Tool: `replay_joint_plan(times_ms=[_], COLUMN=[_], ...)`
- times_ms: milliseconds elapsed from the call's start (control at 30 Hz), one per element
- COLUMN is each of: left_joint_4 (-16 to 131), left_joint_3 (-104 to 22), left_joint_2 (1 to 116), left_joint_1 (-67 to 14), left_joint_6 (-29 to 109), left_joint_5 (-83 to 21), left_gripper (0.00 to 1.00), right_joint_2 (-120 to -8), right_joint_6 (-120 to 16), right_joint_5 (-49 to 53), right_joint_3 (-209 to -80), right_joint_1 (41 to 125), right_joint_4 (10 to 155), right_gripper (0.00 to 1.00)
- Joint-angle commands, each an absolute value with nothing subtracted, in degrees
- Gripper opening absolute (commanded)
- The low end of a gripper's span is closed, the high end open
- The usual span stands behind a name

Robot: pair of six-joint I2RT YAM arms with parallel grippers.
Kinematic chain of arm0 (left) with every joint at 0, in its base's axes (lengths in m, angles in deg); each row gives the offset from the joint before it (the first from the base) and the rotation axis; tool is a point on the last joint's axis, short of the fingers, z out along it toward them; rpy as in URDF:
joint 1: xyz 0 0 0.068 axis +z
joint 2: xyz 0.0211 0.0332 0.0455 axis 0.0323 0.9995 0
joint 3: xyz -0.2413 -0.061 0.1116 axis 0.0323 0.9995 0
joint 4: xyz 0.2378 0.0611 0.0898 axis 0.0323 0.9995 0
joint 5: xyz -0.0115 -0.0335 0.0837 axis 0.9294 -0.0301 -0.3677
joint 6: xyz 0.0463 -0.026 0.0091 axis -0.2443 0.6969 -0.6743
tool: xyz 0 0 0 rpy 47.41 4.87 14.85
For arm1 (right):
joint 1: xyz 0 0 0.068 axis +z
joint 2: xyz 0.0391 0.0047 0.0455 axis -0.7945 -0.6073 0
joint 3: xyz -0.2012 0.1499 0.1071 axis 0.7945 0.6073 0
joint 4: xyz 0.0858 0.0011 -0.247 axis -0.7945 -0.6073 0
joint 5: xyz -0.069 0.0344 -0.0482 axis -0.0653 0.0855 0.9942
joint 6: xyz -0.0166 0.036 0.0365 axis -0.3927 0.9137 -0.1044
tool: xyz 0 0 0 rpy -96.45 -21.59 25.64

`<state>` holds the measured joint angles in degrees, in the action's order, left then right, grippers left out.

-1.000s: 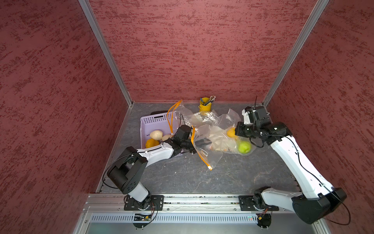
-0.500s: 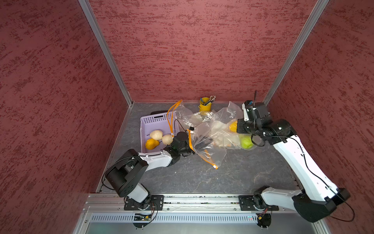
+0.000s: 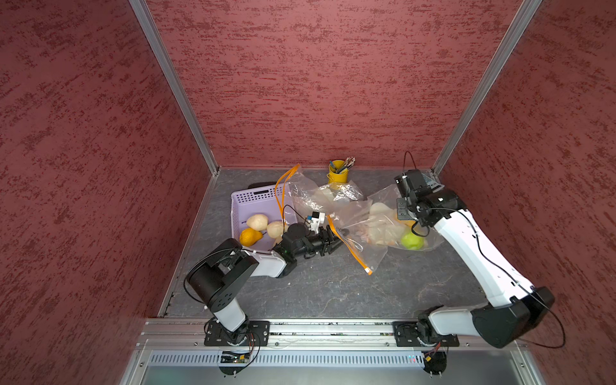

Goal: Open the zip-top bag and take out the pear
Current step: Adjust the zipper food storage bag at the center of the board.

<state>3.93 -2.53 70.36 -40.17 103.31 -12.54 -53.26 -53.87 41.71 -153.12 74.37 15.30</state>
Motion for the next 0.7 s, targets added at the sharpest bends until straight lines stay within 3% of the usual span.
replay_joint_plan(times_ms=[0,167,400,500,667], left_joint_4=[6.9,28.4,60.0,64.9,59.2], left_joint_3=[-5.5,-3.7,-8.3,-8.9,-2.8], left_joint_2=[71.7,67.7,59.7,60.1,59.8], left_joint_1=[-41.9,-41.9,-42.7,-44.5,-47.5], left_joint_6=[100.8,96.6,85.3,85.1,92.4], left_joint_5=[-11.7,-12.4,-14.9,-14.6,-12.2], left_gripper=[0.64,0.79,0.84,0.84,0.82], right_joint_2=[-53.2,-51.2,-51.6,-52.0,-52.6], right_joint_6=[-54.1,-53.2,-54.1,-54.0,-54.0], right_joint_5=[35.2,27.3,26.0,26.1,25.8], right_joint_3=[-150.7,-143.6,-141.7,-141.8,-142.1], right_joint_1=[73.6,68.9,65.8,65.3,64.8], right_joint_4=[17.9,22.3,23.0,23.0,22.8], right_gripper=[0.00,0.00,0.00,0.00,0.00])
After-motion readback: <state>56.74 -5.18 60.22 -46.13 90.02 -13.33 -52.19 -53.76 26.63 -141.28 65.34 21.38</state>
